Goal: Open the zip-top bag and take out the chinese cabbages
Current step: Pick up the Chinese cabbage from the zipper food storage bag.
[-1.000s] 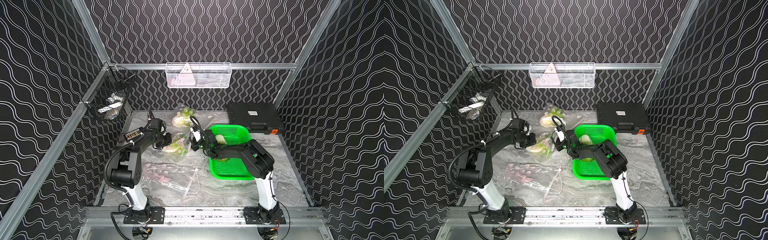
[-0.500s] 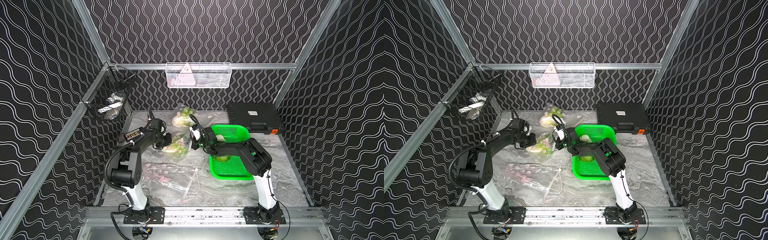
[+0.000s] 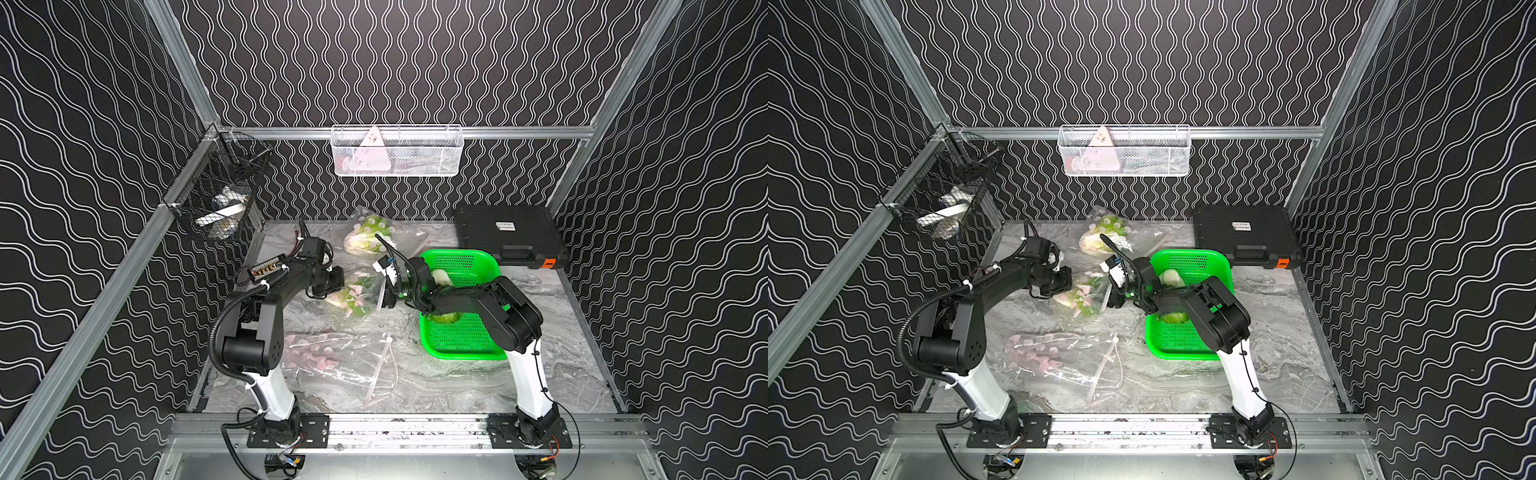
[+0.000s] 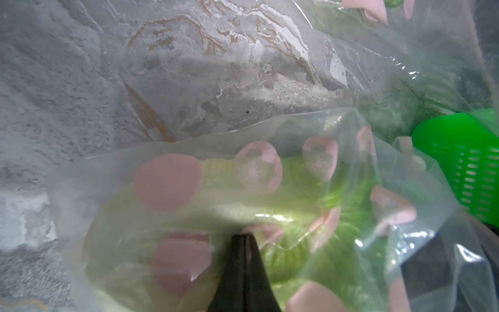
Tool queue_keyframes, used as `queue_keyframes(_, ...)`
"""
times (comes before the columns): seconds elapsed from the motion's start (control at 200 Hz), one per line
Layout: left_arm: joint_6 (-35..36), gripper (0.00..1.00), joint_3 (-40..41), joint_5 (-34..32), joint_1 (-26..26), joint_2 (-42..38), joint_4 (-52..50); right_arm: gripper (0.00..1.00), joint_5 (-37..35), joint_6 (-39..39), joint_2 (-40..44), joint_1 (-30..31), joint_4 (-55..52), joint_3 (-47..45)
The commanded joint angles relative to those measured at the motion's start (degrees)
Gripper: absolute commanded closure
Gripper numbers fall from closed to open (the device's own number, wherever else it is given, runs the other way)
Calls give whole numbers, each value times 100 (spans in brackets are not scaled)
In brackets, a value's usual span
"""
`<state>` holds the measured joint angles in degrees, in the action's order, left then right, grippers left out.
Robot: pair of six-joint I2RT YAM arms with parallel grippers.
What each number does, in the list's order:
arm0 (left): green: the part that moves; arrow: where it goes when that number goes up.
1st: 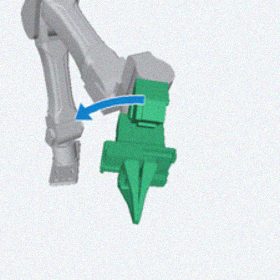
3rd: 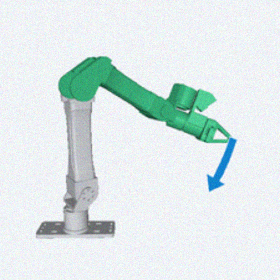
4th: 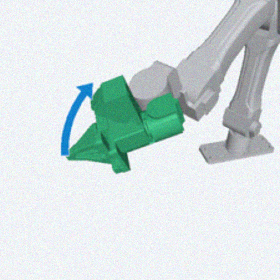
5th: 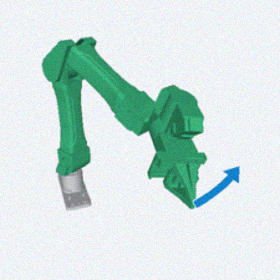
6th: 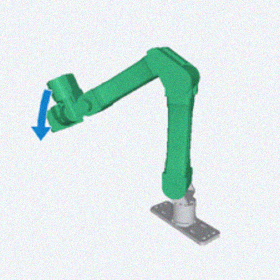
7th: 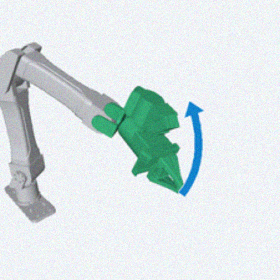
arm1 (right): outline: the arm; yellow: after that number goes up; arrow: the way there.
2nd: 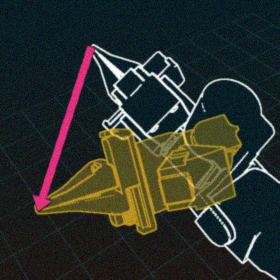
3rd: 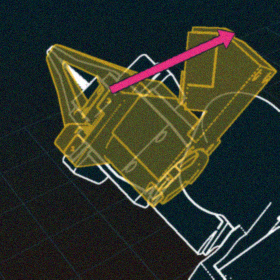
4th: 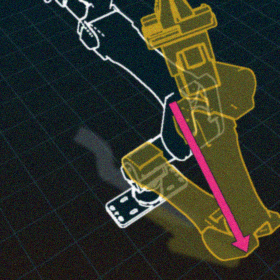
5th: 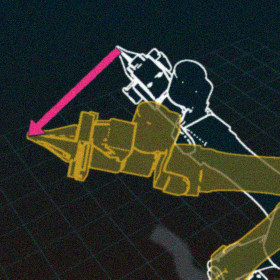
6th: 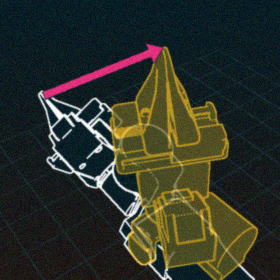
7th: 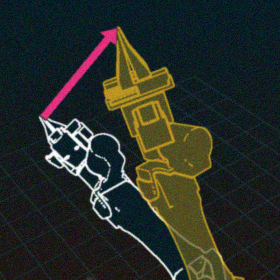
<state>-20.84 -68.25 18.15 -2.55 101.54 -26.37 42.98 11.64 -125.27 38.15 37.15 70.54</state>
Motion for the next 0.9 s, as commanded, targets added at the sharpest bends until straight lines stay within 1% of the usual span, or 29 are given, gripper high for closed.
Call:
queue_keyframes(0.0,-13,100,8,-13,-27,63,-360,50,393,302,51,-11,678,-217)
queue_keyframes(0.125,-16,100,11,-12,-35,59,-360,46,415,523,9,-36,933,-207)
queue_keyframes(0.22,-9,100,8,-30,-43,43,-360,41,316,424,-70,-21,654,-22)
queue_keyframes(0.32,0,100,3,-32,-49,63,-369,41,33,90,-136,0,28,220)
queue_keyframes(0.49,-6,100,-6,-31,-53,68,-364,50,-438,-252,-218,3,-899,606)
queue_keyframes(0.56,-14,100,-17,-22,-53,80,-369,51,-357,-283,-269,8,-1074,725)
queue_keyframes(0.7,-4,100,-10,-31,-72,85,-374,52,-202,-260,-301,36,-1052,830)
queue_keyframes(0.756,-2,100,-6,-40,-79,84,-378,54,-148,-330,-324,69,-1199,934)
queue_keyframes(0.831,-3,100,-14,-40,-88,94,-378,60,-91,-409,-384,109,-1418,1092)
queue_keyframes(0.891,-9,100,-5,-35,-88,94,-378,60,-36,-381,-440,131,-1444,1159)
